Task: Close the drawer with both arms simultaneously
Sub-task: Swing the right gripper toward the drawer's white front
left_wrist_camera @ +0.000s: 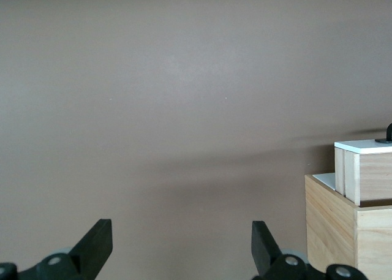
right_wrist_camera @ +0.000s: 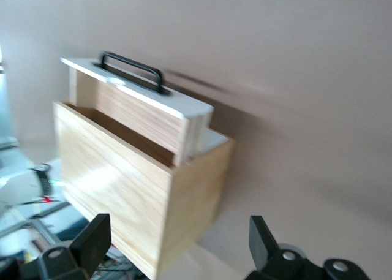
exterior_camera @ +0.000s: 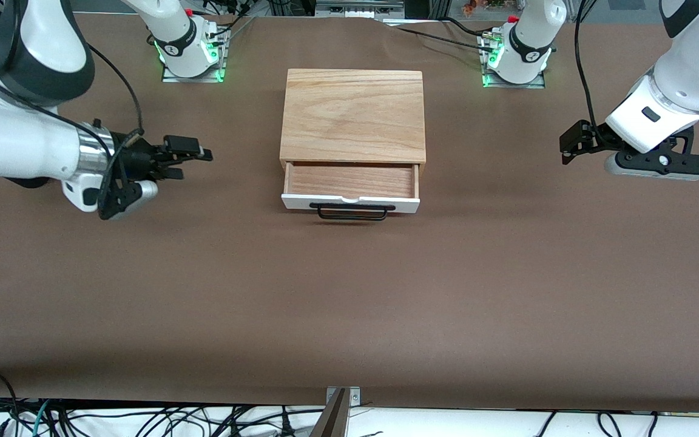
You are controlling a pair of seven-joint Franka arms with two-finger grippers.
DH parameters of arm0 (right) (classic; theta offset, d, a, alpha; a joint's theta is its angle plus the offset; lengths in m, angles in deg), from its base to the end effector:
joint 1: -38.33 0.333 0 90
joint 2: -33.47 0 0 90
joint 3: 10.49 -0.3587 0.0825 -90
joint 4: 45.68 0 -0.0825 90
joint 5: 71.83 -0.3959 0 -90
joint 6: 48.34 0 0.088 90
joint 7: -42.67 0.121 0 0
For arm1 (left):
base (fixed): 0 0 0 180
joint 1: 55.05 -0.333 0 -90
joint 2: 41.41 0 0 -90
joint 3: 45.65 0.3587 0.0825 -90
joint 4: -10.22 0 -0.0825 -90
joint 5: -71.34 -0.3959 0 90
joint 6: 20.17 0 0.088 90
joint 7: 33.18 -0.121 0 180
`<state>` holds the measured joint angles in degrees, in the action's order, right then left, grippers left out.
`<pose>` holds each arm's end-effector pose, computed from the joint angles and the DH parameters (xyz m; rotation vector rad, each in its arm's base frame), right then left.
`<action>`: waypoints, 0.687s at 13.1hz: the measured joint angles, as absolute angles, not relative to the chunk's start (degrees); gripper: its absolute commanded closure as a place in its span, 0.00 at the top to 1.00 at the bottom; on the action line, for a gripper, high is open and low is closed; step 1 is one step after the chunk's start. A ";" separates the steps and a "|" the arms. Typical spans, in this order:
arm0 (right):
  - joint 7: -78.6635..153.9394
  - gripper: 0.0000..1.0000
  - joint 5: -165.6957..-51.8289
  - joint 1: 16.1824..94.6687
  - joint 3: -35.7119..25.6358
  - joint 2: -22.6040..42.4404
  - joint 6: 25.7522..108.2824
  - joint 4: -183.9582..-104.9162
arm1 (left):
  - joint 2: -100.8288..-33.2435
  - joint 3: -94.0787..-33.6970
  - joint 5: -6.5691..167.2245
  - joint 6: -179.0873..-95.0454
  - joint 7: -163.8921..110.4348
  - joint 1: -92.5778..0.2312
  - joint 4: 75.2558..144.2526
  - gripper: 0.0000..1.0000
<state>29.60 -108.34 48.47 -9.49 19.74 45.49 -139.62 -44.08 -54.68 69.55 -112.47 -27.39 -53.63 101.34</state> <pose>0.6118 0.1687 0.5030 -2.4755 -0.3286 0.2743 0.5756 -0.1002 0.6207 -3.1115 0.1291 0.0339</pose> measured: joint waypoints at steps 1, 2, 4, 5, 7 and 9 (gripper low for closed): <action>27.96 1.00 -111.47 48.49 -9.83 18.99 47.34 -140.48 | -44.08 -54.68 69.55 -112.46 -27.39 -53.63 101.34 1.00; 26.04 1.00 -114.96 48.50 -10.06 18.40 49.04 -141.71 | -44.08 -54.68 69.55 -112.46 -27.39 -53.63 101.34 1.00; 21.45 1.00 -122.11 48.49 -10.15 17.19 50.89 -144.25 | -44.09 -54.68 69.55 -112.46 -27.39 -53.63 101.33 1.00; 19.60 1.00 -124.51 48.48 -10.15 16.53 51.34 -145.09 | -44.09 -54.68 69.55 -112.46 -27.39 -53.63 101.33 1.00; 17.03 1.00 -127.12 48.40 -10.15 15.48 51.64 -145.79 | -44.09 -54.67 69.55 -112.46 -27.39 -53.63 101.33 1.00; 14.06 1.00 -129.68 48.29 -10.15 14.45 51.67 -146.07 | -44.09 -54.67 69.55 -112.45 -27.39 -53.63 101.33 1.00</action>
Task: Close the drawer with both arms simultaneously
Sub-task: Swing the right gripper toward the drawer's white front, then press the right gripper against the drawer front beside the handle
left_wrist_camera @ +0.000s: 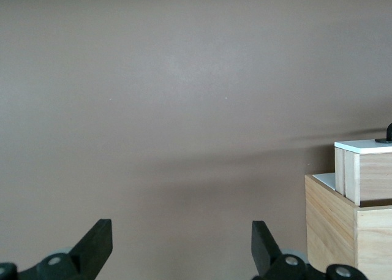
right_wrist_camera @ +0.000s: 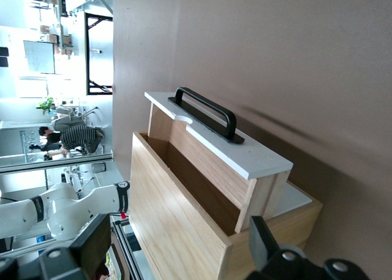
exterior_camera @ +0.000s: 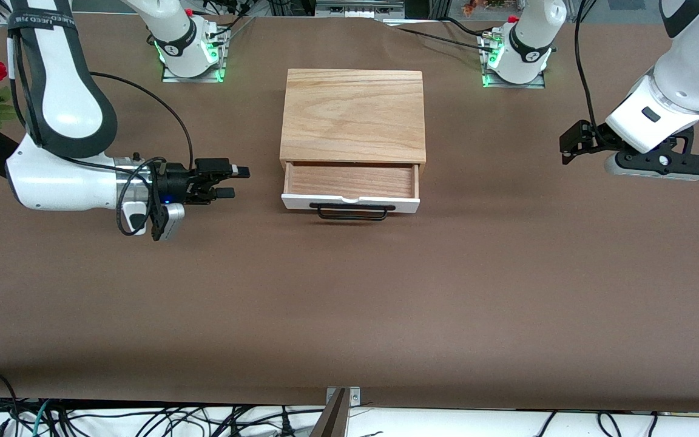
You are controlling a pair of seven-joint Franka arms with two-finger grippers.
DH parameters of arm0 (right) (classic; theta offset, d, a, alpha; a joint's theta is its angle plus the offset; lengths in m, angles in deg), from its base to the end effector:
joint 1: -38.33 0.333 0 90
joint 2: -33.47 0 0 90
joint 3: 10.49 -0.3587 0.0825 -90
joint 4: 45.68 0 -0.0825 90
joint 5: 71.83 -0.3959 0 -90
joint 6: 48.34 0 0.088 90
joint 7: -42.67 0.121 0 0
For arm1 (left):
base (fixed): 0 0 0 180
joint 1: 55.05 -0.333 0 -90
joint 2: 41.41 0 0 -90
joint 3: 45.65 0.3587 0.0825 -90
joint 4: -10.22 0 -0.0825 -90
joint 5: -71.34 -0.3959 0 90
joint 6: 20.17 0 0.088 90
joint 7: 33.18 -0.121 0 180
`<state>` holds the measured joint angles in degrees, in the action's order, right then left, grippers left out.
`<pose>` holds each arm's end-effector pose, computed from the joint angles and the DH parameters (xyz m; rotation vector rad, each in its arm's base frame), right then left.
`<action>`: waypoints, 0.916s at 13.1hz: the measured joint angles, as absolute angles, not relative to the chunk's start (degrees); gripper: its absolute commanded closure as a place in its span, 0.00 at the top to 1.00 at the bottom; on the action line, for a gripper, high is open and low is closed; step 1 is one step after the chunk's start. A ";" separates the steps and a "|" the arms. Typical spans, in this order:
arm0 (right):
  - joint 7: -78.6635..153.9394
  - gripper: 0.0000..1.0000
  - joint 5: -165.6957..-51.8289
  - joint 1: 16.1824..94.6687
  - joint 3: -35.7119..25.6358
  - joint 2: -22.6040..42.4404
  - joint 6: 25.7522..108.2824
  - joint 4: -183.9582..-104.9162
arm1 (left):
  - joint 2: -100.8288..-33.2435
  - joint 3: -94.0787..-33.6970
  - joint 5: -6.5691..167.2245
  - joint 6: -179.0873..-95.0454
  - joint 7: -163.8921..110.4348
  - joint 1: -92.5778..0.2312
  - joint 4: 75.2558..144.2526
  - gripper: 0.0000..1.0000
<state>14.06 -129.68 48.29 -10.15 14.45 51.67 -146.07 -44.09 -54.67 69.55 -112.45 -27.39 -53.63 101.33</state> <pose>0.6231 0.1952 0.4215 -2.1272 -0.3146 0.1723 0.5757 -0.1001 0.6207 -3.1115 0.1288 0.0345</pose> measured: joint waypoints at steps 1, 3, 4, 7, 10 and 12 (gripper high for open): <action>12.01 1.00 -131.67 48.19 -10.14 13.58 51.74 -146.26 | -44.10 -54.67 69.55 -112.44 -27.39 -53.63 101.33 1.00; 7.52 1.00 -137.09 47.76 -10.03 10.45 51.98 -146.57 | -44.14 -54.67 69.55 -112.39 -27.39 -53.63 101.33 1.00; 4.90 1.00 -140.13 47.48 -10.03 8.45 52.03 -146.73 | -44.15 -54.67 69.55 -112.39 -27.39 -53.63 101.33 1.00; -3.82 1.00 -149.18 47.20 -10.03 2.27 51.97 -146.87 | -44.16 -54.67 69.55 -112.37 -27.39 -53.63 101.33 1.00; -9.37 1.00 -154.28 47.25 -10.84 -2.20 51.64 -146.86 | -44.16 -54.67 69.55 -112.37 -27.39 -53.63 101.33 1.00; -9.66 1.00 -155.23 47.45 -12.29 -3.33 51.63 -146.85 | -44.16 -54.67 69.55 -112.36 -27.39 -53.63 101.33 1.00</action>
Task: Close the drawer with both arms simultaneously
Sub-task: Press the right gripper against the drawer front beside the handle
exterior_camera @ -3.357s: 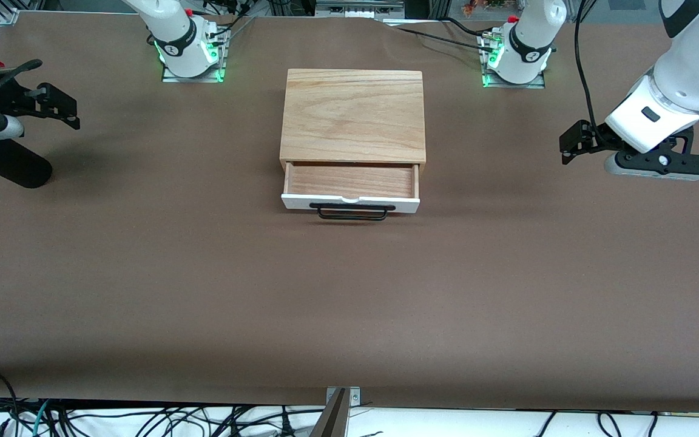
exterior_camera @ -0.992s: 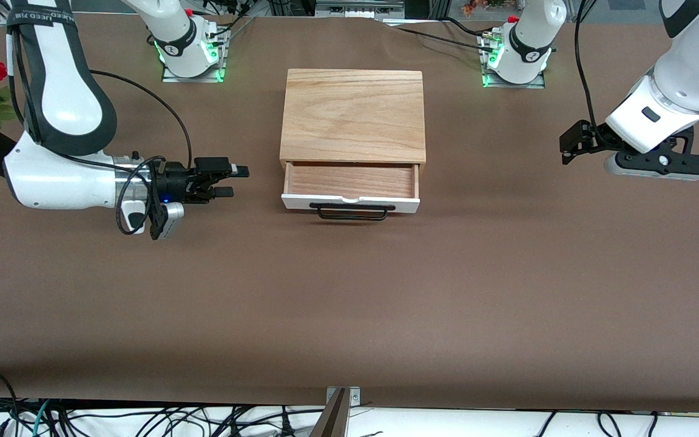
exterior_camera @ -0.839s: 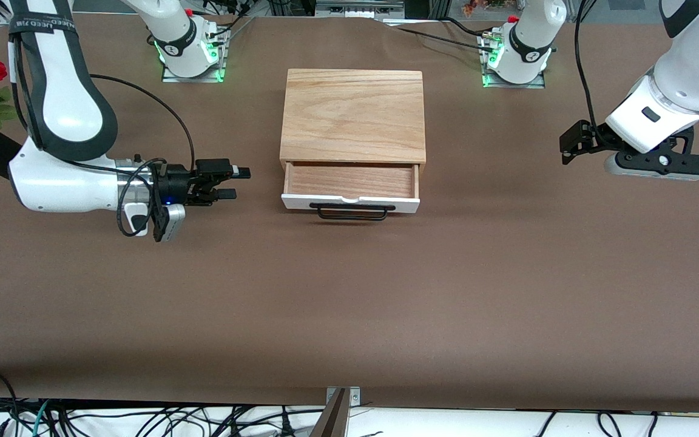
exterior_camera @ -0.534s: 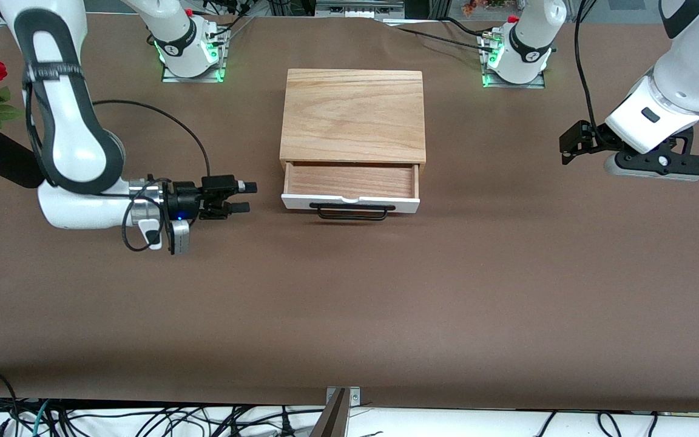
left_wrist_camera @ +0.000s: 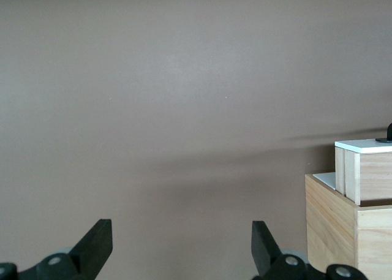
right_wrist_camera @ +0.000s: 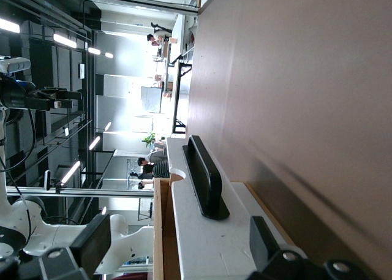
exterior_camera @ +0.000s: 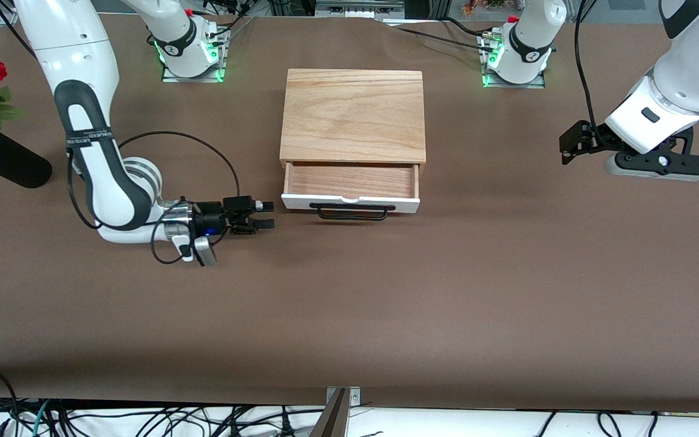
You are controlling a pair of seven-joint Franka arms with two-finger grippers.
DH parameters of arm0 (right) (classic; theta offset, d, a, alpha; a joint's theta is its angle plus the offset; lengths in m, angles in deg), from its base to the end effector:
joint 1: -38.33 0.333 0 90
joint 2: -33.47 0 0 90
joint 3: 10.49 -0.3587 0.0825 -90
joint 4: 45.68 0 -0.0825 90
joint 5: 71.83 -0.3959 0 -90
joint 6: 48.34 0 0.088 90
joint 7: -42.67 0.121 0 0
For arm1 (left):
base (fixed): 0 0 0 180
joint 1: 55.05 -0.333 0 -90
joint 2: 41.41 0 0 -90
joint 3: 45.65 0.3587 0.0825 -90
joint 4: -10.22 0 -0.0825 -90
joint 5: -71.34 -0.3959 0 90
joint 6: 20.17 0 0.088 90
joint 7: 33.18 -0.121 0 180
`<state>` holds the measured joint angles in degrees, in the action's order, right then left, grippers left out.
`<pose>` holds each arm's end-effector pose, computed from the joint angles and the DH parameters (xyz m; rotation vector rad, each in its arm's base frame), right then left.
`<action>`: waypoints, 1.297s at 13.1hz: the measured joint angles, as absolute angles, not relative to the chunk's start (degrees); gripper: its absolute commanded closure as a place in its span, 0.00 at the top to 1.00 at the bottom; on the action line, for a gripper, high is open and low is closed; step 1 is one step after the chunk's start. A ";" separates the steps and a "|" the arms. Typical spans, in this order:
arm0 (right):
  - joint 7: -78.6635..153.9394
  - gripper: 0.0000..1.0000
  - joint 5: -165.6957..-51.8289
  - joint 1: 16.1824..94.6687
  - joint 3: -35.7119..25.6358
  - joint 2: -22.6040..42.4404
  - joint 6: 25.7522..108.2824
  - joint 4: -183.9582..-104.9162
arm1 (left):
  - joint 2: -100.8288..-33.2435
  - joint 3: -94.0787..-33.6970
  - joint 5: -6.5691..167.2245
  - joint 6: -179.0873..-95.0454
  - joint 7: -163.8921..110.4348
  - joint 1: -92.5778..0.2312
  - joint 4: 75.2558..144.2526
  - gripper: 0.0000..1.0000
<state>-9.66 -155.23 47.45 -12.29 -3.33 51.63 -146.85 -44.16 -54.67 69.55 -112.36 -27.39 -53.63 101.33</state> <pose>0.6399 0.2260 0.2461 -1.7453 -0.2113 0.0457 0.5758 -0.1001 0.6198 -3.1112 0.1288 0.0388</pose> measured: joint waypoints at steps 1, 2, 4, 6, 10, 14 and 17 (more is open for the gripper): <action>-9.97 1.00 -155.36 47.53 -13.11 -3.70 51.63 -146.88 | -44.16 -54.67 69.55 -112.36 -27.39 -53.63 101.33 1.00; -10.81 1.00 -156.05 47.63 -14.05 -4.09 51.64 -147.04 | -44.16 -54.67 69.55 -112.36 -27.39 -53.63 101.33 1.00; -14.37 1.00 -159.80 48.61 -15.19 -5.20 51.68 -147.90 | -44.16 -54.67 69.55 -112.36 -27.39 -53.63 101.33 1.00; -16.81 1.00 -162.63 50.22 -15.42 -6.64 51.79 -148.45 | -44.17 -54.67 69.55 -112.36 -27.39 -53.63 101.33 1.00; -17.51 1.00 -164.68 51.23 -15.43 -7.68 51.99 -148.46 | -44.16 -54.67 69.55 -112.36 -27.39 -53.63 101.33 1.00; -17.51 0.99 -170.37 53.22 -15.47 -8.42 52.81 -148.46 | -44.16 -54.67 69.55 -112.36 -27.39 -53.63 101.33 1.00; -17.77 0.87 -172.53 54.46 -15.46 -9.48 54.56 -148.28 | -44.16 -54.67 69.55 -112.36 -27.39 -53.63 101.33 1.00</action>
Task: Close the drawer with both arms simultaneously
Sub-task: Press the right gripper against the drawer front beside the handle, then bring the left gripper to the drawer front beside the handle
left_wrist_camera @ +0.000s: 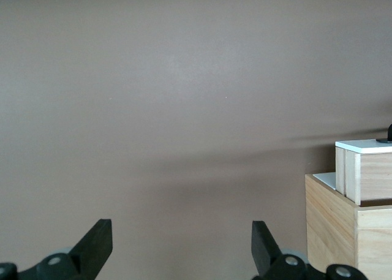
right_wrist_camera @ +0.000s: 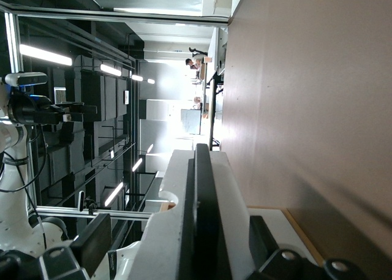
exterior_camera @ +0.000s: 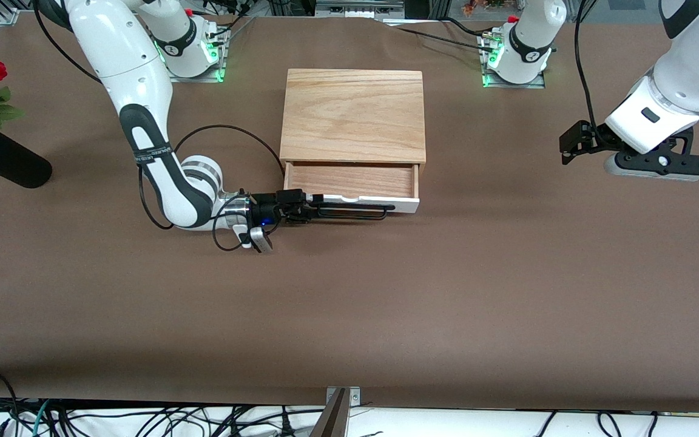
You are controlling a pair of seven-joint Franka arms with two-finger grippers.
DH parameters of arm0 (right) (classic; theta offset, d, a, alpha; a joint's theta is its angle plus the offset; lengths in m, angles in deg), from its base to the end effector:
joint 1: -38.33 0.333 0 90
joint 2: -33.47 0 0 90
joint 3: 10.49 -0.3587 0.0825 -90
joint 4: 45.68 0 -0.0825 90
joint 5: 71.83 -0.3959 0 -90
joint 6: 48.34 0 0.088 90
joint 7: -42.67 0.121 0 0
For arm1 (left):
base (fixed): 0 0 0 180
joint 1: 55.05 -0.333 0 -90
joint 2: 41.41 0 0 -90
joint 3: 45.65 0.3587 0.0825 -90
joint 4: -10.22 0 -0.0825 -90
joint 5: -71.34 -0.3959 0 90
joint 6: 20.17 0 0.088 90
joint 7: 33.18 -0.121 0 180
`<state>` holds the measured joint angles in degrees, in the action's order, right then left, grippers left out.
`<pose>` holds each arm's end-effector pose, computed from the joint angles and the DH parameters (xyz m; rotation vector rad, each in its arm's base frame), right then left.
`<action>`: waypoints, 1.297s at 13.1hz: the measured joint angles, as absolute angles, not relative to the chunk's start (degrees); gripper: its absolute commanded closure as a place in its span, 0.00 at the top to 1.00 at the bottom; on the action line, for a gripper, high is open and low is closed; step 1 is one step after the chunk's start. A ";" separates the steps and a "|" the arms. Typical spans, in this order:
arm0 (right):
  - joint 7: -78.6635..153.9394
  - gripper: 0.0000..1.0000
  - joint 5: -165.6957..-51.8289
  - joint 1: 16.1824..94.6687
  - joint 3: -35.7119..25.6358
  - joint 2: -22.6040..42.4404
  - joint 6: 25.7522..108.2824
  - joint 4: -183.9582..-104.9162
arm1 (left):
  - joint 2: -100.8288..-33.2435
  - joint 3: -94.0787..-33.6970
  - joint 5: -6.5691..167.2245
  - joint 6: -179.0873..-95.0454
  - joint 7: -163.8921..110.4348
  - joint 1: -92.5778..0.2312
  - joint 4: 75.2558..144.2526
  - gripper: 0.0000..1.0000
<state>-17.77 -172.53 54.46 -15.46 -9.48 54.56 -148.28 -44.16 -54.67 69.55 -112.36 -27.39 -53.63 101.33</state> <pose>0.6004 0.3280 0.1841 -1.5921 -0.1011 0.0035 0.5758 -0.1001 0.6198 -3.1112 0.1288 0.0388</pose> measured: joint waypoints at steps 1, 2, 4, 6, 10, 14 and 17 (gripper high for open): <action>-18.45 0.83 -172.58 54.41 -15.41 -9.57 54.61 -148.27 | -44.16 -54.67 69.55 -112.36 -27.39 -53.63 101.33 1.00; -18.92 0.79 -172.59 54.37 -15.39 -9.58 54.63 -148.28 | -44.16 -54.67 69.55 -112.36 -27.39 -53.63 101.33 1.00; -19.27 0.65 -172.60 54.37 -15.39 -9.58 54.67 -148.27 | -44.16 -54.67 69.55 -112.36 -27.39 -53.63 101.33 1.00; -19.42 0.58 -172.60 54.37 -15.39 -9.58 54.69 -148.27 | -44.16 -54.67 69.55 -112.36 -27.39 -53.63 101.33 1.00; -19.55 0.46 -172.60 54.36 -15.37 -9.58 54.75 -148.26 | -44.16 -54.67 69.55 -112.36 -27.39 -53.63 101.33 1.00; -19.55 0.45 -172.60 54.10 -14.98 -9.69 55.19 -148.26 | -44.16 -54.67 69.55 -112.36 -27.39 -53.63 101.33 1.00; -19.56 0.43 -172.60 54.08 -14.88 -10.14 55.30 -148.21 | -44.16 -54.67 69.55 -112.36 -27.39 -53.63 101.33 1.00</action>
<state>-19.56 -172.60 54.08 -14.88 -10.14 55.30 -148.21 -44.16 -54.67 69.55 -112.36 -27.39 -53.63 101.33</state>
